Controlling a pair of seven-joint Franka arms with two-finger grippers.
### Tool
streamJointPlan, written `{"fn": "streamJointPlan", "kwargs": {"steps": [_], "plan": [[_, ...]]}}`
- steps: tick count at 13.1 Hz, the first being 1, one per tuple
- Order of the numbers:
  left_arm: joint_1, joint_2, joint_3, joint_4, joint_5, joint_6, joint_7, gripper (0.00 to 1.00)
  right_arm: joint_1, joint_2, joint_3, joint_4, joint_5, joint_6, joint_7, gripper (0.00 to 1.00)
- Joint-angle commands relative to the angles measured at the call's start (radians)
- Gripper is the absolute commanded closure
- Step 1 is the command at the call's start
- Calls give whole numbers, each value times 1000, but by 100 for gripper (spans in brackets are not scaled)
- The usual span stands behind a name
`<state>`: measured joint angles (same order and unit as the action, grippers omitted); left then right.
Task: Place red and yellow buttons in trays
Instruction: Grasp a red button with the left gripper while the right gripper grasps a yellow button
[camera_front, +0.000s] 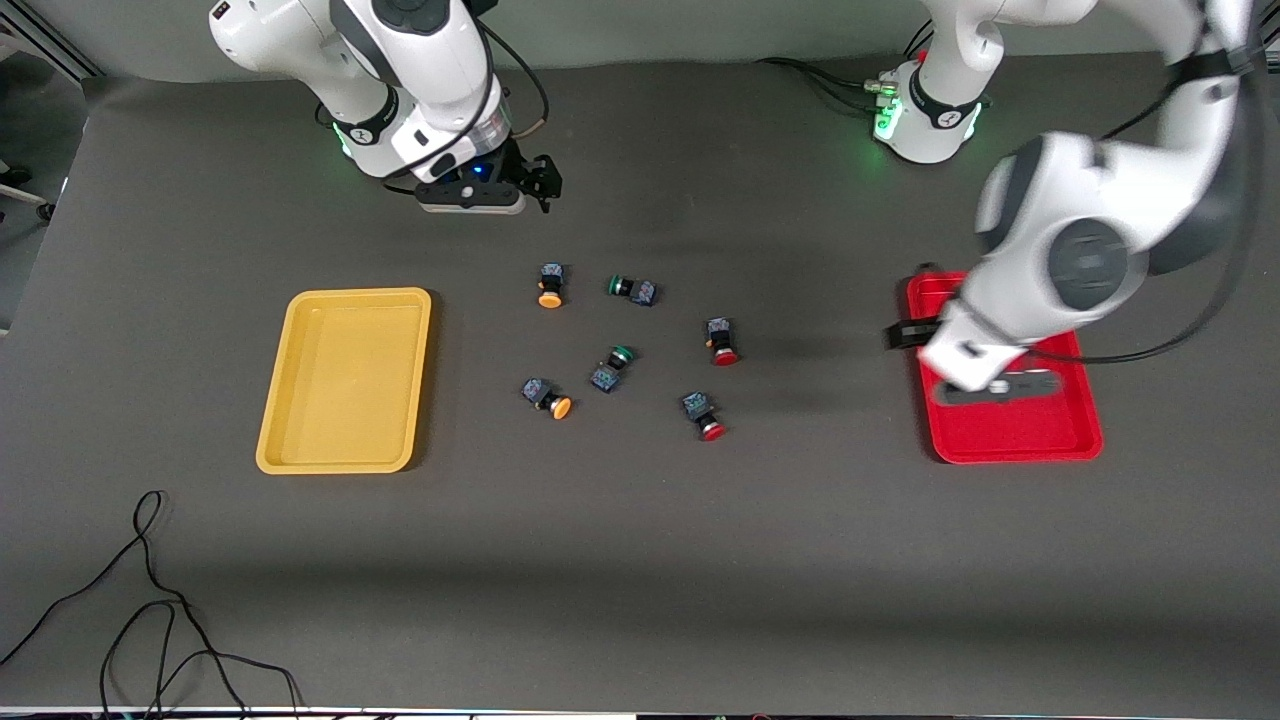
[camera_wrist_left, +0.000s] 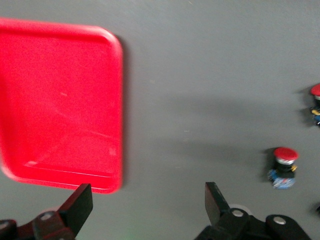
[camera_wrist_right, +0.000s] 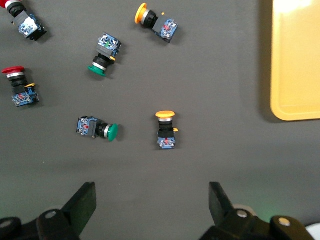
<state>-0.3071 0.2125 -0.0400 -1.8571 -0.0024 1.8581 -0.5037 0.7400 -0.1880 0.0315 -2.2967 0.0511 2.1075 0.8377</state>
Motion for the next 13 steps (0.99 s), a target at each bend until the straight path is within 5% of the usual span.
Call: {"fn": "streamJointPlan", "kwargs": {"steps": [1,6,13], "plan": [[-75,78,-52,-43,-10,111,-256,0,15,10,-13,-151,-7,196,-2,0],[-118,255,-176,-42,-8,327,-648,0,15,254,-15,-172,-11,457,-5,0],[-153,373,-215,3,10,449,-805,8,13,427,-16,-170,-13,623,-5,0]]}}
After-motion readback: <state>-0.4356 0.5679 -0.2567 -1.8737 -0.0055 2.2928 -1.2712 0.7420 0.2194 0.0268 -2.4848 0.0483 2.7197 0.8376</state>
